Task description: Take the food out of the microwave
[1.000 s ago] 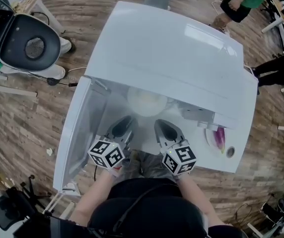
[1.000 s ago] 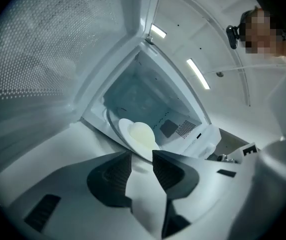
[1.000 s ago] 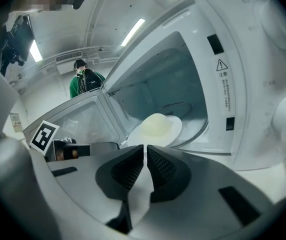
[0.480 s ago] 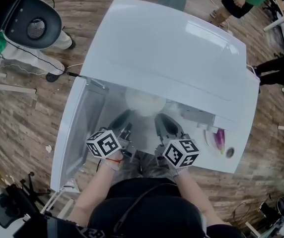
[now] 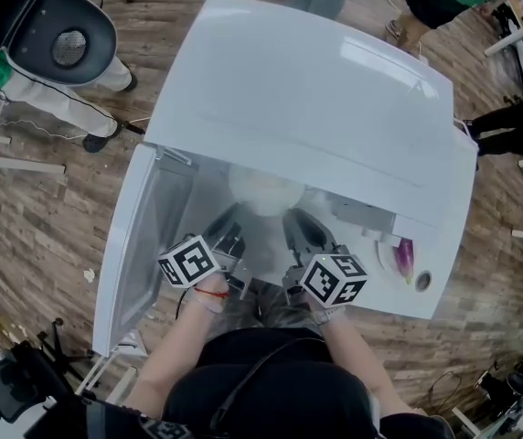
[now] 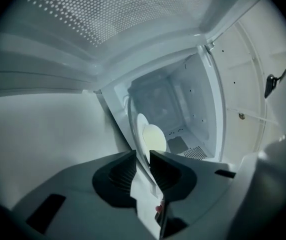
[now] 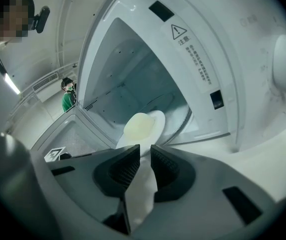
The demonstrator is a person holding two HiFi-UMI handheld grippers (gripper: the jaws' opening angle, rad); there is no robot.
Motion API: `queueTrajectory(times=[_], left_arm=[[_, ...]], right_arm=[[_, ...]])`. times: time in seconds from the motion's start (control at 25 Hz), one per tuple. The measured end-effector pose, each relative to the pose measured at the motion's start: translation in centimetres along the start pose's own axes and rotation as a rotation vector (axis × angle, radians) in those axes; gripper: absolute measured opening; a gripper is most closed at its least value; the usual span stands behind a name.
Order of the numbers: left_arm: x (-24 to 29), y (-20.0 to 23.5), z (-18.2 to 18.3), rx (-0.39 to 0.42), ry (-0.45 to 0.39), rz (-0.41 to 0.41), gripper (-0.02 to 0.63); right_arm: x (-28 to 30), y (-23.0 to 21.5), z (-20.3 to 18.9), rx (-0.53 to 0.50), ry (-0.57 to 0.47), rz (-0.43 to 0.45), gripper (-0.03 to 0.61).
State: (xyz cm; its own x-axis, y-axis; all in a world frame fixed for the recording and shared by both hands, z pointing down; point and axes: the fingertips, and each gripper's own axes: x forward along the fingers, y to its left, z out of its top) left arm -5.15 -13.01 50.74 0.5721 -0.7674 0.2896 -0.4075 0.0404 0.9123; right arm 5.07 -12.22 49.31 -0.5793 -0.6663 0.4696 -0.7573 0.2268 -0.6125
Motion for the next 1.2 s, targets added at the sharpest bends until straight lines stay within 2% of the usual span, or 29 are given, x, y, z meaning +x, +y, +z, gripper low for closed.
queueTrajectory(times=[0.08, 0.28, 0.4, 0.64, 0.96, 1.08, 1.2], left_arm=[[0.1, -0.3, 0.1, -0.021, -0.007, -0.012, 0.049], [0.0, -0.2, -0.2, -0.119, -0.016, -0.027, 0.035], [-0.4, 0.1, -0.4, -0.136, -0.013, -0.016, 0.031], [-0.6, -1.0, -0.6, -0.203, -0.030, -0.078, 0.021], [-1.3, -1.0, -1.0, -0.232, -0.040, -0.107, 0.020], [-1.3, -1.8, -1.3, -0.310, -0.058, -0.154, 0.020], [-1.5, -2.0, -1.6, -0.326, -0.061, -0.165, 0.020]], right_arm=[[0.1, 0.0, -0.1, 0.012, 0.002, 0.004, 0.069], [0.1, 0.0, -0.3, 0.060, 0.006, 0.018, 0.078], [0.2, 0.0, -0.5, 0.083, 0.012, 0.021, 0.083], [0.0, -0.2, -0.7, 0.146, 0.011, 0.031, 0.092], [-0.1, 0.0, -0.8, 0.211, -0.001, 0.064, 0.098], [-0.1, -0.1, -0.8, 0.257, -0.005, 0.073, 0.098], [-0.2, -0.1, -0.7, 0.285, -0.012, 0.078, 0.097]])
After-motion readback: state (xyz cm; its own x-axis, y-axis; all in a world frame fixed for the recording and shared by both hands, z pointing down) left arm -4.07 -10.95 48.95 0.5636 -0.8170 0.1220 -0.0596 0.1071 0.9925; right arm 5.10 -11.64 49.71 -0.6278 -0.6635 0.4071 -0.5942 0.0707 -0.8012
